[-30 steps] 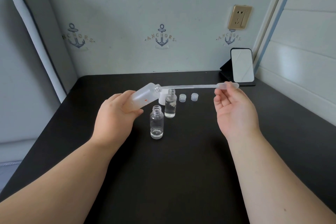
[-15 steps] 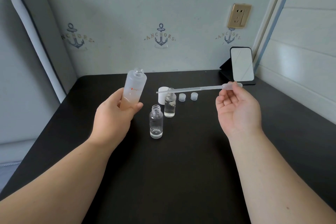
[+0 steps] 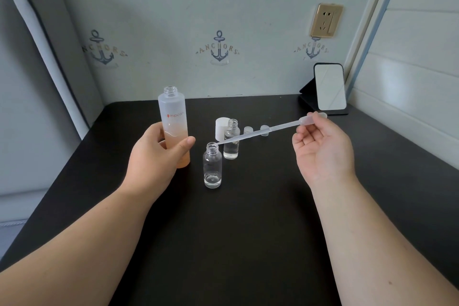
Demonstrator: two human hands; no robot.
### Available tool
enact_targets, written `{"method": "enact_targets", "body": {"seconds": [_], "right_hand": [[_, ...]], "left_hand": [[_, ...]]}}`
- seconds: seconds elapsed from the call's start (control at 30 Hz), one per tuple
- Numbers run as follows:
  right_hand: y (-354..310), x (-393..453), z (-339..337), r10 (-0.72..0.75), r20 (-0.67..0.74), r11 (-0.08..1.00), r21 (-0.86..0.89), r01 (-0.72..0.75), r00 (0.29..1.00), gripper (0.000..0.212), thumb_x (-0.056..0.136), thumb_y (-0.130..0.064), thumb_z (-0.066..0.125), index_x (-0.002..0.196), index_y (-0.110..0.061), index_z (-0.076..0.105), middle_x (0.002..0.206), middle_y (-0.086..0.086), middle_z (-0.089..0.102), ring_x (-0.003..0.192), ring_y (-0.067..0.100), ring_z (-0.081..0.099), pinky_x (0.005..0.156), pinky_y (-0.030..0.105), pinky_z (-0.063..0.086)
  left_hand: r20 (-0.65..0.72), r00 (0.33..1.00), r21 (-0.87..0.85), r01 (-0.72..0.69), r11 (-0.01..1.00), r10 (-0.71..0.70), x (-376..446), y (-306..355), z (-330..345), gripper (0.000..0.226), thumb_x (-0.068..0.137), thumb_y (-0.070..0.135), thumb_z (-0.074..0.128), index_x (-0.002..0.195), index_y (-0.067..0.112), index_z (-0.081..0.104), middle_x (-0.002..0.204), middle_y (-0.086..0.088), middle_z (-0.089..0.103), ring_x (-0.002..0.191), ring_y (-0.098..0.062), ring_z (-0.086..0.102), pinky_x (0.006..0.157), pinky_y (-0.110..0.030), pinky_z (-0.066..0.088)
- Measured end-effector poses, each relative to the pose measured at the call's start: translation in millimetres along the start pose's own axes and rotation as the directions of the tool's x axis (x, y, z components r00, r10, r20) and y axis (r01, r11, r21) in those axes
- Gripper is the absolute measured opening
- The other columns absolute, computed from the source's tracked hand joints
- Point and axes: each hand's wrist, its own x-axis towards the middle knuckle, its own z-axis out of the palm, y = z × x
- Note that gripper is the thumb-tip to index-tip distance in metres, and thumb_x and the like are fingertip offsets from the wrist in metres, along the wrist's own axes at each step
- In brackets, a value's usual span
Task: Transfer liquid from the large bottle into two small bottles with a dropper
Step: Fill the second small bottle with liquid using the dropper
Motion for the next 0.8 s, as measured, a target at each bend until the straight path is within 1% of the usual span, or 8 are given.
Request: {"method": "enact_targets", "body": {"seconds": [0.13,0.2,0.3,0.37,0.47,0.53,0.67,0.8], "right_hand": [[-0.4,0.3,0.0,-0.002,0.006,1.000,-0.014,0.002,1.000,0.034,0.093,-0.009,0.063,0.062,-0.013,0.075,0.074,0.001,0.068,0.063,0.013,0.059,0.064,0.021,0.049],[-0.6,0.2,-0.2,-0.004,0.003,1.000,-0.011,0.004,1.000,0.034,0.093,-0.009,0.063,0.062,-0.014,0.075,0.074,0.001,0.067,0.063,0.013,0.059,0.064,0.021,0.048],[-0.4,0.1,-0.1,-0.004,-0.003,1.000,-0.003,0.004,1.000,0.033,0.093,-0.009,0.063,0.062,-0.014,0.074,0.074,0.002,0.067,0.062,0.013,0.059,0.063,0.022,0.048],[-0.5,-0.3,0.5,-0.005,-0.001,1.000,-0.004,0.005,1.000,0.032,0.093,-0.009,0.064,0.063,-0.015,0.074,0.074,0.002,0.067,0.062,0.013,0.059,0.062,0.022,0.048],[-1.3,-0.3,1.3,-0.005,0.004,1.000,-0.006,0.005,1.000,0.032,0.092,-0.010,0.064,0.063,-0.015,0.075,0.074,0.002,0.067,0.062,0.013,0.059,0.061,0.021,0.049],[-1.5,-0.4,1.1,-0.005,0.005,1.000,-0.008,0.006,1.000,0.031,0.093,-0.010,0.064,0.063,-0.014,0.075,0.074,0.002,0.068,0.062,0.013,0.059,0.062,0.021,0.049],[-1.7,-0.2,-0.1,-0.012,0.010,1.000,-0.013,0.012,1.000,0.031,0.093,-0.010,0.064,0.064,-0.014,0.075,0.074,0.001,0.067,0.062,0.012,0.059,0.063,0.021,0.049],[-2.2,0.6,0.5,-0.015,0.007,1.000,-0.014,0.015,1.000,0.030,0.093,-0.010,0.065,0.064,-0.014,0.075,0.074,0.002,0.067,0.063,0.013,0.059,0.063,0.021,0.049]], "left_hand": [[-0.089,0.995,-0.144,-0.053,0.988,0.040,-5.4,2.7,-4.4,0.042,0.084,0.044,0.070,0.123,0.038,0.057,0.105,0.028,0.065,0.094,0.012,0.061,0.073,-0.018,0.045],[-0.191,0.976,-0.102,-0.123,0.987,0.102,-8.4,4.5,-9.3,0.043,0.080,0.039,0.063,0.122,0.037,0.057,0.106,0.021,0.062,0.087,0.004,0.058,0.073,-0.021,0.044],[-0.247,0.939,-0.018,-0.251,0.968,0.239,-16.0,9.4,-15.1,0.026,0.080,0.027,0.060,0.103,0.042,0.060,0.094,0.014,0.059,0.075,-0.005,0.051,0.068,-0.025,0.044],[-0.197,0.934,-0.002,-0.306,0.952,0.299,-21.5,12.1,-13.1,0.017,0.082,0.025,0.060,0.092,0.038,0.063,0.084,0.009,0.060,0.073,-0.012,0.055,0.065,-0.026,0.049],[-0.033,0.948,-0.014,-0.317,0.948,0.317,-28.3,15.3,-6.8,0.011,0.083,0.027,0.063,0.086,0.035,0.069,0.075,0.003,0.065,0.070,-0.017,0.061,0.064,-0.027,0.053],[0.110,0.946,0.007,-0.308,0.951,0.306,-28.9,15.2,-4.7,0.010,0.083,0.035,0.067,0.092,0.034,0.072,0.075,0.005,0.068,0.070,-0.017,0.062,0.067,-0.026,0.053],[0.362,0.899,0.103,-0.302,0.948,0.247,-26.6,13.0,-0.6,0.025,0.086,0.042,0.076,0.109,0.037,0.069,0.077,0.025,0.066,0.065,-0.009,0.057,0.064,-0.014,0.045],[0.391,0.894,0.171,-0.304,0.937,0.219,-25.9,13.0,3.1,0.018,0.082,0.041,0.079,0.093,0.044,0.066,0.069,0.023,0.063,0.060,-0.004,0.055,0.059,-0.013,0.044]]}}
